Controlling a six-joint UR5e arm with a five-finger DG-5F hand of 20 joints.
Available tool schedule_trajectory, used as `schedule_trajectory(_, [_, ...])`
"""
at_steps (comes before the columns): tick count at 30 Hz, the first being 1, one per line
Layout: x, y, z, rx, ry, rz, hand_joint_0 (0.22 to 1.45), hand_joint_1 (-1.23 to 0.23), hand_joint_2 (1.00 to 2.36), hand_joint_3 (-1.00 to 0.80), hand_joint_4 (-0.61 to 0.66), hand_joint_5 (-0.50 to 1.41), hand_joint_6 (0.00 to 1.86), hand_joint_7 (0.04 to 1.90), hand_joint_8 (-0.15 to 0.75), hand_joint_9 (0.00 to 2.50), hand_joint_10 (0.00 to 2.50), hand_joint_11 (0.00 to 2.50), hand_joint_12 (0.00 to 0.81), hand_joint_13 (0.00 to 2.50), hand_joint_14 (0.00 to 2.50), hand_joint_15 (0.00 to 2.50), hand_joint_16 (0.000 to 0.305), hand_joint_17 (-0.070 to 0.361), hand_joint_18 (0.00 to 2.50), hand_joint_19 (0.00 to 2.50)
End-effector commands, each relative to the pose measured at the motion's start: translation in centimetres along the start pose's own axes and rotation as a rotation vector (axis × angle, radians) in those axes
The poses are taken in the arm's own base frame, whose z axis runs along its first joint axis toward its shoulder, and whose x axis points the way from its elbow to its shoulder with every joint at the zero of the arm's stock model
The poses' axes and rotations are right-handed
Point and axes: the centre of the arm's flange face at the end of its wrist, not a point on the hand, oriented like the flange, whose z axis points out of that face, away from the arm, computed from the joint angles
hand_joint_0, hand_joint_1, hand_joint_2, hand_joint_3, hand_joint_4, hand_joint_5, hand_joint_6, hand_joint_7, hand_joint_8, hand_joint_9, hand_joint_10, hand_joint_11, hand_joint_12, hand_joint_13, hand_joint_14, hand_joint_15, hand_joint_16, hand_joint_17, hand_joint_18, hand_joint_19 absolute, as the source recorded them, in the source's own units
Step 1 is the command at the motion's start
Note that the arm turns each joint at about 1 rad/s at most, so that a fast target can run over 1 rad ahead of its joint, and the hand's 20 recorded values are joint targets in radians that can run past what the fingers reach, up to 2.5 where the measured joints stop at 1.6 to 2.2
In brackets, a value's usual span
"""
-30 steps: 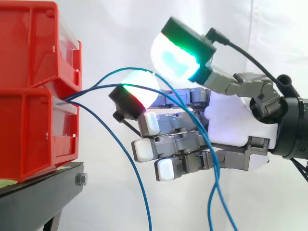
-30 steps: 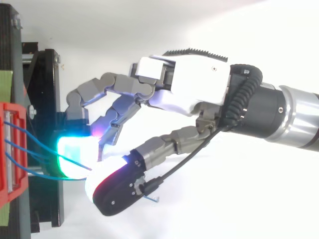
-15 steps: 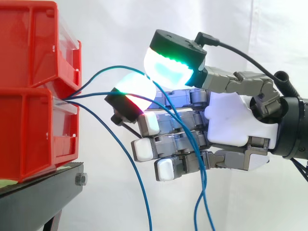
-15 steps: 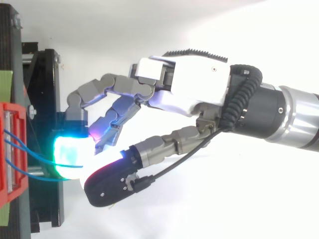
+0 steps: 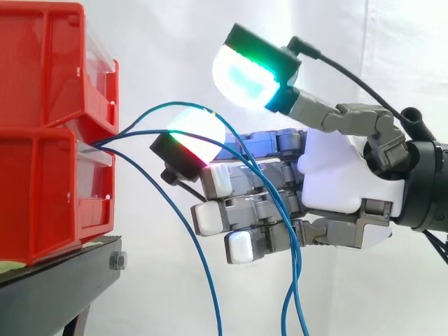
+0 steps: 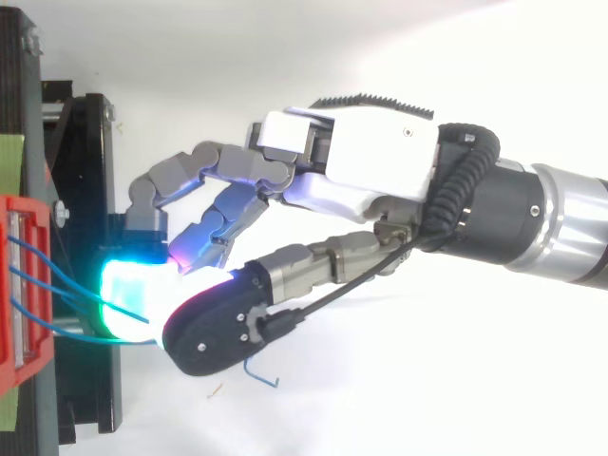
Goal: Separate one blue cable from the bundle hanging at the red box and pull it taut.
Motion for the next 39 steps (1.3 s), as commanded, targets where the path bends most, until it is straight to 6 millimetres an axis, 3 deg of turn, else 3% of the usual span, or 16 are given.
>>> schedule_trajectory(1, [-0.01, -0.05, -0.04, 0.003, 0.0, -0.001, 0.52, -0.53, 1.0, -0.5, 0.23, -0.19, 0.78, 1.04, 0.361, 0.88, 0.01, 0.85, 0.417, 0.93, 0.02, 0.53, 0.053, 0.12, 0.95, 0.48])
schedule_trajectory(7, [-0.01, -0.02, -0.01, 0.0, 0.0, 0.0, 0.47, -0.51, 1.0, -0.5, 0.24, -0.17, 0.78, 1.04, 0.38, 0.94, 0.01, 0.83, 0.439, 0.99, 0.02, 0.52, 0.058, 0.13, 1.01, 0.46])
schedule_trajectory(12, [-0.01, -0.05, -0.04, 0.003, 0.0, 0.001, 0.47, -0.71, 1.0, -0.5, 0.23, -0.17, 0.81, 1.05, 0.387, 1.0, 0.01, 0.83, 0.429, 1.02, 0.02, 0.54, 0.054, 0.122, 1.01, 0.45])
schedule_trajectory(18, [-0.02, -0.04, -0.03, 0.001, -0.002, 0.0, 0.68, -0.85, 1.0, -0.5, 0.16, -0.18, 0.88, 1.19, 0.364, 0.97, 0.01, 0.86, 0.396, 1.0, 0.02, 0.55, 0.046, 0.103, 0.95, 0.46])
schedule_trajectory(19, [-0.01, -0.02, -0.01, 0.0, 0.0, 0.0, 0.67, -0.86, 1.01, -0.31, 0.11, -0.18, 0.89, 1.33, 0.367, 0.97, 0.02, 0.88, 0.398, 1.01, 0.02, 0.55, 0.046, 0.104, 0.95, 0.45])
schedule_trajectory(21, [0.01, 0.04, 0.04, -0.002, 0.0, 0.001, 0.65, -0.85, 1.02, -0.2, 0.07, -0.18, 0.9, 1.41, 0.372, 0.97, 0.02, 0.91, 0.392, 1.01, 0.02, 0.55, 0.046, 0.104, 0.96, 0.45])
schedule_trajectory(23, [0.12, 0.04, 0.02, -0.002, 0.001, 0.001, 0.65, -0.83, 1.02, -0.09, 0.08, -0.2, 0.92, 1.29, 0.38, 0.98, 0.01, 0.89, 0.406, 1.04, 0.02, 0.54, 0.048, 0.109, 0.99, 0.44])
schedule_trajectory(30, [0.11, -0.02, -0.02, 0.0, 0.001, 0.0, 0.63, -0.67, 1.0, -0.06, 0.18, -0.2, 0.91, 1.13, 0.422, 1.0, 0.01, 0.84, 0.456, 1.07, 0.01, 0.5, 0.06, 0.134, 1.07, 0.35])
schedule_trajectory(31, [0.11, -0.02, -0.02, 0.0, 0.001, 0.0, 0.61, -0.63, 1.06, -0.08, 0.19, -0.2, 0.91, 1.11, 0.425, 0.99, 0.01, 0.83, 0.458, 1.06, 0.01, 0.49, 0.061, 0.137, 1.07, 0.35])
schedule_trajectory(34, [0.11, -0.02, -0.02, 0.0, 0.001, 0.0, 0.62, -0.58, 1.05, -0.08, 0.22, -0.2, 0.88, 1.08, 0.415, 0.97, 0.01, 0.81, 0.457, 1.03, 0.01, 0.48, 0.061, 0.138, 1.05, 0.35])
schedule_trajectory(37, [0.11, -0.02, -0.02, 0.0, 0.001, 0.0, 0.6, -0.55, 1.16, -0.1, 0.21, -0.2, 0.86, 1.06, 0.41, 0.96, 0.01, 0.78, 0.452, 1.02, 0.01, 0.48, 0.061, 0.137, 1.04, 0.35])
schedule_trajectory(39, [0.11, -0.02, -0.02, 0.0, 0.001, 0.0, 0.61, -0.55, 1.15, -0.08, 0.21, -0.2, 0.86, 1.03, 0.408, 0.95, 0.01, 0.78, 0.449, 1.01, 0.01, 0.48, 0.06, 0.136, 1.03, 0.35])
